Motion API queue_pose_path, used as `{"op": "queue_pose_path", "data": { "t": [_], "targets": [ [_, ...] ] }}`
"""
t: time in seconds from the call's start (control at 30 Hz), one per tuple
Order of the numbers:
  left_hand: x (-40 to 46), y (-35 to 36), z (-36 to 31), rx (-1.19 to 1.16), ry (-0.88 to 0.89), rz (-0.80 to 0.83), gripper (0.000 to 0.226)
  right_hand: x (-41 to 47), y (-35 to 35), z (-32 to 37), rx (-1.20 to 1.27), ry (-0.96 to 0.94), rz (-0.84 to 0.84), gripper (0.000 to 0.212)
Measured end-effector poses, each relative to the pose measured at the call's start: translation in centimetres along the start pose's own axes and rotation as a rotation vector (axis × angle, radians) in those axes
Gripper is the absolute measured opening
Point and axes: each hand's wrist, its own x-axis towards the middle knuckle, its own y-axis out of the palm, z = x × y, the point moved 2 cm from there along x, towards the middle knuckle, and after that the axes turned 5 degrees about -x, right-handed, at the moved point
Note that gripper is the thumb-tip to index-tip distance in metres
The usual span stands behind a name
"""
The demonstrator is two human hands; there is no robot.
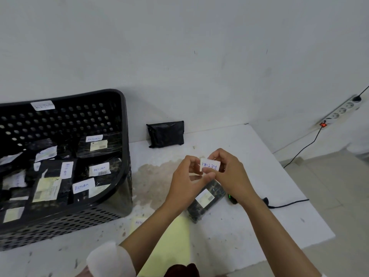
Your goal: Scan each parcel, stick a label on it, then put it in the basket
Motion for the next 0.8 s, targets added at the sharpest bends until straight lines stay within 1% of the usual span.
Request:
{"op": "queue_pose_path", "data": {
  "t": [0.1, 0.17, 0.23, 0.3, 0.37, 0.4, 0.43, 0.5, 0.57, 0.6, 0.67, 0.73, 0.8],
  "targets": [
    [1.0, 1.3, 0.0, -0.123, -0.033, -0.04, 0.011, 1.0, -1.2, -0.8, 0.015, -0.031, 0.073, 0.019],
    [1.7, 1.9, 0.4, -0.151, -0.042, -0.066, 0.014, 1.5, -1.8, -1.7, 0.03, -0.052, 0.153, 0.02],
    [2.1, 2.6, 0.7, -0.084, -0.036, -0.082, 0.015, 2.0, -2.0, -2.7, 0.031, -0.072, 0.243, 0.02],
    [2.4, 3.2, 1.0, -0.02, -0.026, -0.124, 0.01, 2.5, -2.0, -3.7, 0.042, -0.069, 0.309, 0.016],
    [2.5, 3.7, 1.5, -0.041, -0.06, -0.205, 0.032, 3.2, -1.9, -4.7, 0.061, -0.049, 0.327, 0.009],
    [2.6, 3.8, 1.9, -0.061, -0.102, -0.241, 0.042, 3.6, -1.7, -5.2, 0.119, -0.021, 0.311, 0.008],
    [2.7, 3.9, 2.1, -0.084, -0.155, -0.247, 0.046, 3.9, -1.5, -5.5, 0.218, 0.021, 0.288, 0.006],
    [2.7, 4.5, 2.9, -0.163, -0.242, -0.183, 0.04, 4.6, -1.1, -6.1, 0.383, 0.097, 0.254, 0.01],
    [2.7, 5.0, 3.6, -0.275, -0.268, -0.125, 0.03, 5.1, -0.5, -6.5, 0.475, 0.138, 0.285, 0.011],
    [2.8, 5.1, 3.7, -0.309, -0.268, -0.13, 0.027, 5.3, -0.1, -6.5, 0.518, 0.158, 0.314, 0.009],
    [3.1, 4.9, 4.0, -0.352, -0.252, -0.2, 0.024, 5.7, 0.9, -6.5, 0.586, 0.191, 0.374, 0.005],
    [3.4, 4.4, 4.1, -0.371, -0.241, -0.272, 0.018, 6.2, 1.8, -6.6, 0.599, 0.203, 0.388, 0.002],
    [3.6, 3.9, 4.4, -0.372, -0.227, -0.301, 0.016, 6.6, 2.7, -7.0, 0.59, 0.211, 0.376, 0.006]
  ]
}}
